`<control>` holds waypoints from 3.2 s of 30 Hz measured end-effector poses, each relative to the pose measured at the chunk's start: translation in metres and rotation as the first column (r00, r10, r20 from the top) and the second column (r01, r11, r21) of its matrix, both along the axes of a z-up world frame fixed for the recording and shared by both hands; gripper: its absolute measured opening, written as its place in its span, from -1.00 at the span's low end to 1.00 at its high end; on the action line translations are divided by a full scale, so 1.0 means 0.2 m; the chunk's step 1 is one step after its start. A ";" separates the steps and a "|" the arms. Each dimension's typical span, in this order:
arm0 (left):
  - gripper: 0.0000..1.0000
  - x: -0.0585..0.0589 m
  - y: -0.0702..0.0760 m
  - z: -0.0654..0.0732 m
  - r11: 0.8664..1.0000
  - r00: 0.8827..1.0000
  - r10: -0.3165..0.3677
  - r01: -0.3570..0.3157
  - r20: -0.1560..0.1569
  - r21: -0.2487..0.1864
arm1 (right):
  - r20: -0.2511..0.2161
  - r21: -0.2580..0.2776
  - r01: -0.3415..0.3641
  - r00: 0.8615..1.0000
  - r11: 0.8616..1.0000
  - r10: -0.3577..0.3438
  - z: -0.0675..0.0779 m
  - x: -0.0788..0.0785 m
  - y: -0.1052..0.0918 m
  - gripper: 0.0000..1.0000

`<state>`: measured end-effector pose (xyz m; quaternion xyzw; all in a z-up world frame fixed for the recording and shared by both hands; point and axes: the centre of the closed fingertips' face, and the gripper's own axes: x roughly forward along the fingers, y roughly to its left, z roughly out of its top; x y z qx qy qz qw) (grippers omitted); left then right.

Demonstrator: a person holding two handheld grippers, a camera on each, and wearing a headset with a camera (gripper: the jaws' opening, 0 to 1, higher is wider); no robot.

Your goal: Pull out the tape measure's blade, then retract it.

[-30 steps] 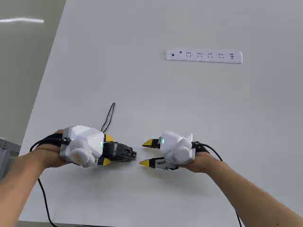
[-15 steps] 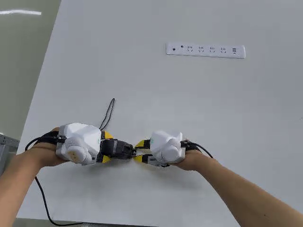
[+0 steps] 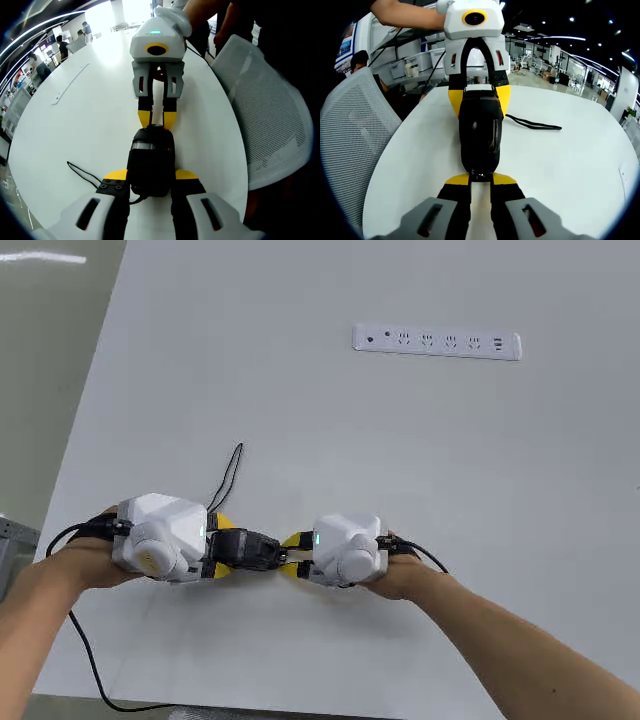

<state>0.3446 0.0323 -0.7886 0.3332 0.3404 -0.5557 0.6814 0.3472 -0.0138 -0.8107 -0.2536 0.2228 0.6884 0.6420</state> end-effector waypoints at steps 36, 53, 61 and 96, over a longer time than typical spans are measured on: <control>-0.46 0.01 0.02 0.05 1.000 1.000 0.005 -0.005 -0.009 0.004 | 0.014 -0.020 -0.027 1.000 0.999 0.027 0.03 0.00 -0.01 -0.79; -0.45 0.01 0.03 0.07 1.000 1.000 0.011 -0.011 -0.009 0.011 | 0.016 -0.023 -0.030 0.999 0.999 0.031 0.04 0.00 -0.02 -0.79; -0.45 0.00 0.02 0.09 1.000 1.000 0.018 -0.018 -0.011 0.012 | 0.018 -0.025 -0.032 0.999 0.999 0.033 0.05 0.00 -0.03 -0.79; -0.45 0.02 0.02 0.09 1.000 1.000 0.027 -0.027 -0.009 0.015 | 0.037 -0.029 -0.052 0.998 0.998 0.053 0.08 0.02 -0.12 -0.79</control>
